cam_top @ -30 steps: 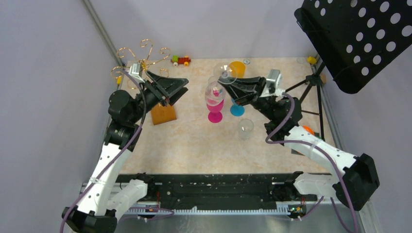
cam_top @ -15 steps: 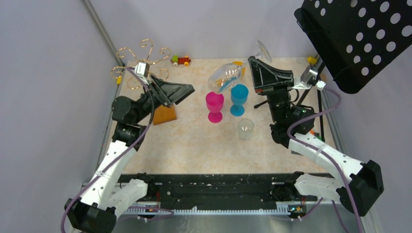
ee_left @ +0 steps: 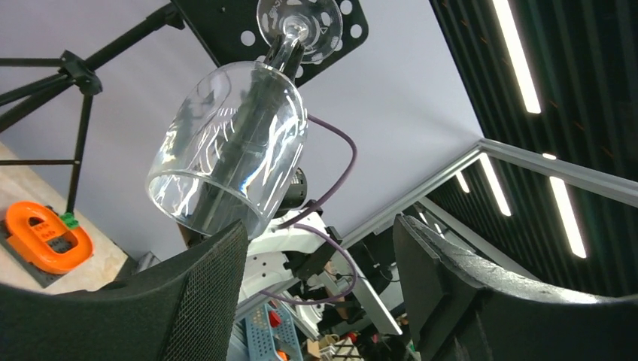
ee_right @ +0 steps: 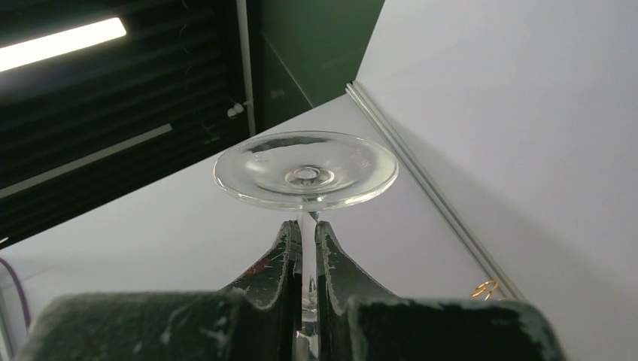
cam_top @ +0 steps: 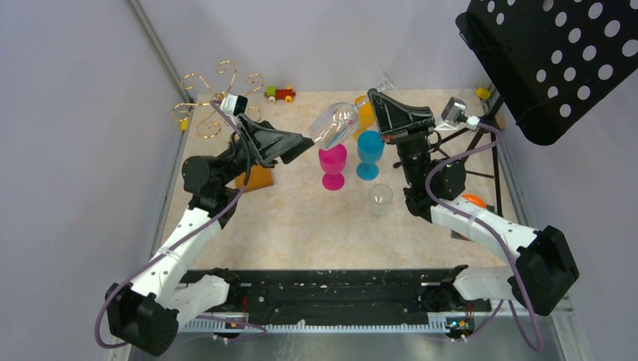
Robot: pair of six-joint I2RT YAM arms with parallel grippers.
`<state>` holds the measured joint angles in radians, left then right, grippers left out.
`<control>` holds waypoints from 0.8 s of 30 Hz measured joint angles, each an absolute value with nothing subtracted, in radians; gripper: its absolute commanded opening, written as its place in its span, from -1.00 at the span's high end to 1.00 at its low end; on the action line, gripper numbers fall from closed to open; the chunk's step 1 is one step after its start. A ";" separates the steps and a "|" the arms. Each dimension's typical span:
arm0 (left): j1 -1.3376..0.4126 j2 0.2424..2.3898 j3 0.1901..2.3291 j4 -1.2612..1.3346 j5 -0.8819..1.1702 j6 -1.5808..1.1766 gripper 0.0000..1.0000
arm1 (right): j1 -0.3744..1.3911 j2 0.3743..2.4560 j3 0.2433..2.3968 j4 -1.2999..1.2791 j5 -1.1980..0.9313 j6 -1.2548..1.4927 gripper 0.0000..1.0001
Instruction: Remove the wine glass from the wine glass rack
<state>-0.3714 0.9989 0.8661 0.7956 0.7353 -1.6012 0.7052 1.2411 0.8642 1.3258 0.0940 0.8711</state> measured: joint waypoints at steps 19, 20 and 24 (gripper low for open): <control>-0.395 1.093 0.807 1.015 0.663 -1.842 0.87 | 0.757 1.319 0.855 1.497 0.050 0.803 1.00; -0.395 1.097 0.804 1.028 0.659 -1.849 0.97 | 0.763 1.322 0.855 1.504 0.052 0.795 1.00; -0.393 1.099 0.802 1.081 0.632 -1.861 1.00 | 0.764 1.329 0.830 1.529 0.062 0.788 1.00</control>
